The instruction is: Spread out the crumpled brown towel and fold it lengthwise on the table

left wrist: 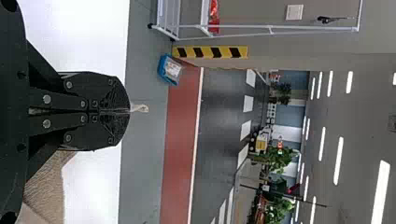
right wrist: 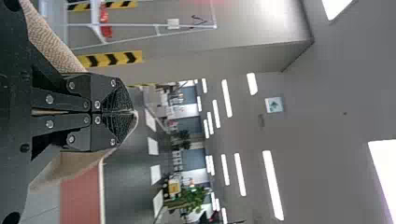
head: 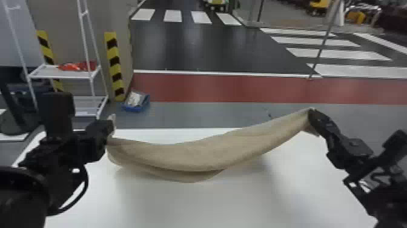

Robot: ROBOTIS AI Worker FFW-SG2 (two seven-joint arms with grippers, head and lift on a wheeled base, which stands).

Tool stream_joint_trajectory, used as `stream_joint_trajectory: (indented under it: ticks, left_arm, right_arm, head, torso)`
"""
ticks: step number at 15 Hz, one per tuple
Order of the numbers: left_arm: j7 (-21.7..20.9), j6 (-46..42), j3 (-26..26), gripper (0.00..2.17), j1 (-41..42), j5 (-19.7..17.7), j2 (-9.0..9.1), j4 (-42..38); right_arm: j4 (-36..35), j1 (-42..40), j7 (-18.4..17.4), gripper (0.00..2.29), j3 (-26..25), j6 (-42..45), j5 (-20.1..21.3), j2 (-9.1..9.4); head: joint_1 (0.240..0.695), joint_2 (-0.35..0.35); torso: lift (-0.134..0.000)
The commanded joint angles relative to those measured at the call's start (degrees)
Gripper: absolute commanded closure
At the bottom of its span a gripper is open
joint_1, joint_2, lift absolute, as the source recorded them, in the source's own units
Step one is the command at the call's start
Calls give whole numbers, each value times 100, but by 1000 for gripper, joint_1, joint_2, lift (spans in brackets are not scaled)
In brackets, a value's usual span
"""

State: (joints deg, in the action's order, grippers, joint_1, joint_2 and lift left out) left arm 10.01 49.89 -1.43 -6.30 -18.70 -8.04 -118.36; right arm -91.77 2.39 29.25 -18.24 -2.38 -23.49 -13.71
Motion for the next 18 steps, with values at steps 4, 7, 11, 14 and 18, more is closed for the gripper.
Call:
stream_joint_trajectory:
  ticks: [4,7,11,14,18]
  left_arm:
    - [10,298,-103,1366,252,262,-92,-487]
    - [18,316,-103,1366,349,288,-110,-601]
    - [18,316,-76,1366,498,306,-127,-671]
    - [10,316,-76,1366,630,306,-110,-759]
    - [-26,316,-41,1366,806,323,-119,-935]
  right_arm:
    - [-1317,-2313,46,1801,-664,-1146,406,96]
    - [-1722,-2946,239,1781,-1173,-1867,521,263]
    - [-2513,-3262,845,363,-2290,-3836,-139,439]
    - [-2706,-3086,845,19,-2316,-4434,-112,439]
    - [-2697,-2700,819,90,-2184,-4609,46,448]
  head:
    - [650,-172]
    - [695,-194]
    - [695,-236]
    - [695,-267]
    - [695,-266]
  torso:
    - [-124]
    - [-124]
    - [-124]
    - [-124]
    - [-124]
